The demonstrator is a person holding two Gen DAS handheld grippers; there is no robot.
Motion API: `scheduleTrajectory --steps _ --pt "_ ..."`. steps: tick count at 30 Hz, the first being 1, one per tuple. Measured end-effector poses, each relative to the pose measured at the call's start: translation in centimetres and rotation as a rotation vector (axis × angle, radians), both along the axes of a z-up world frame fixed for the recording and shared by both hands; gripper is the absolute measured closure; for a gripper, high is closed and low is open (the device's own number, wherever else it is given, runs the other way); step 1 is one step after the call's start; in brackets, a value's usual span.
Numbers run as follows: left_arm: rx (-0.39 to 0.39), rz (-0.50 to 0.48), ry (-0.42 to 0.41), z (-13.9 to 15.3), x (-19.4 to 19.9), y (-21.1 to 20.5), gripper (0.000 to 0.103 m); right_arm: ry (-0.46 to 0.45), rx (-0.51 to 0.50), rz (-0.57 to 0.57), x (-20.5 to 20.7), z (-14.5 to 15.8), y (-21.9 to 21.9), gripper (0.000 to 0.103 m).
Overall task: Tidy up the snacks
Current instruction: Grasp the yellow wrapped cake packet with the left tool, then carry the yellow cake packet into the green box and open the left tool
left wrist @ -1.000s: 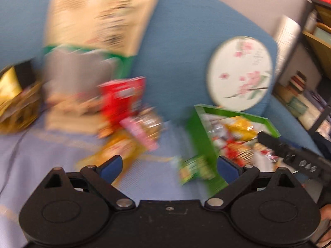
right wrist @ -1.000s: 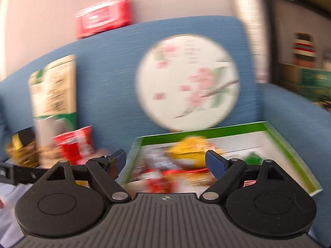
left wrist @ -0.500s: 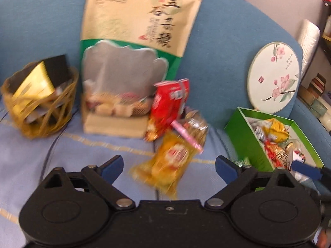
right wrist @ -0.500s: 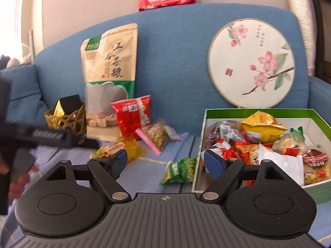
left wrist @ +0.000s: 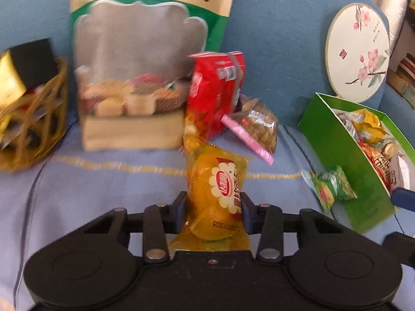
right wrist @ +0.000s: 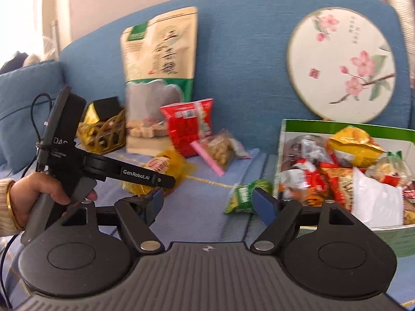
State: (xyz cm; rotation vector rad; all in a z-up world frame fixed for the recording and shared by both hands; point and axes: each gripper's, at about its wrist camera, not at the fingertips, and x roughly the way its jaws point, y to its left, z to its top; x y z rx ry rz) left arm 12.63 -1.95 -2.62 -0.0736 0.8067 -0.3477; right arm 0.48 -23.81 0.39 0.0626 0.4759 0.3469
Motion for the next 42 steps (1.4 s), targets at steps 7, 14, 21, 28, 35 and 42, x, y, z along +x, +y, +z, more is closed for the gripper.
scheduleTrajectory --steps 7,14,21,28,35,42 --pt "-0.233 0.048 0.072 0.0 -5.4 3.9 0.000 0.069 -0.030 0.177 -0.5 -1.0 2.9 0.000" --pt "-0.382 0.106 0.087 0.5 -5.3 5.8 0.000 0.164 0.082 0.191 0.0 -3.1 4.7 0.000" --pt "-0.392 0.070 0.118 0.4 -4.7 5.2 0.000 0.211 0.175 0.142 1.2 -4.3 6.5 0.000" --pt "-0.358 0.033 0.147 -0.4 -4.4 4.7 0.021 0.164 0.078 0.143 1.2 -4.5 7.8 0.000" --pt "-0.336 -0.007 0.115 -0.3 -5.3 4.1 0.055 0.146 0.062 0.173 0.8 -3.9 7.8 0.037" --pt "-0.343 -0.039 0.021 2.6 -6.2 3.2 0.055 0.066 0.029 0.164 -0.3 -1.5 7.2 0.040"
